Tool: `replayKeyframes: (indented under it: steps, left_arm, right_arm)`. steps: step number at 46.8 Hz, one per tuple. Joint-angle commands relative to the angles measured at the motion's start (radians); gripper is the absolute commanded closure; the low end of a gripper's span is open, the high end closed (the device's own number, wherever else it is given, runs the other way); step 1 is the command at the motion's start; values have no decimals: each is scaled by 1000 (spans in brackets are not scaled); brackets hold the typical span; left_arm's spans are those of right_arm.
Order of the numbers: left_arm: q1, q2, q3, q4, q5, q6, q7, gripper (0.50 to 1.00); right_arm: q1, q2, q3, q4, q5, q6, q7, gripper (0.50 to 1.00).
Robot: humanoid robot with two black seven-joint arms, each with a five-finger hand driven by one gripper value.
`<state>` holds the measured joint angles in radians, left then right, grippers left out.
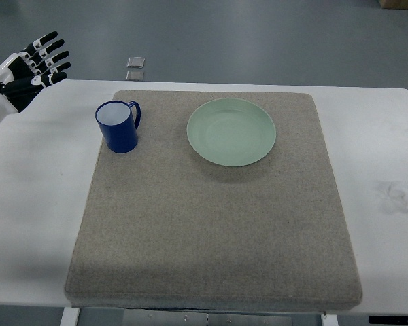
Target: Place cup left of plate with left hand
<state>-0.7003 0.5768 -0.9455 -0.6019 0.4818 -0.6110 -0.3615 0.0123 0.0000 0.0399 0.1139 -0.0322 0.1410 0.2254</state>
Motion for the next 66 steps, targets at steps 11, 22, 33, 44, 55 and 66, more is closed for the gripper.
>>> replayKeyframes:
  steps: [11, 22, 33, 44, 55, 66]
  left_arm:
    - [-88, 9, -1, 132, -167, 0, 272, 504]
    - [-127, -12, -1, 149, -319, 0, 525, 501]
    - [-160, -84, -18, 140, -396, 0, 549, 501]
    - [-163, -92, -4, 140, -488, 0, 564, 504]
    - [-163, -97, -6, 142, -494, 0, 562, 501]
    - [-150, -97, -2, 143, -485, 0, 562, 504]
  right_arm:
    - [0, 0, 0, 0, 0, 0, 0, 568]
    - [0, 0, 0, 0, 0, 0, 0, 568]
    - [0, 0, 0, 0, 0, 0, 0, 568]
    - [0, 0, 0, 0, 0, 0, 0, 568]
    - [0, 0, 2, 1, 2, 0, 0, 568]
    - [0, 0, 0, 6, 0, 9, 0, 568]
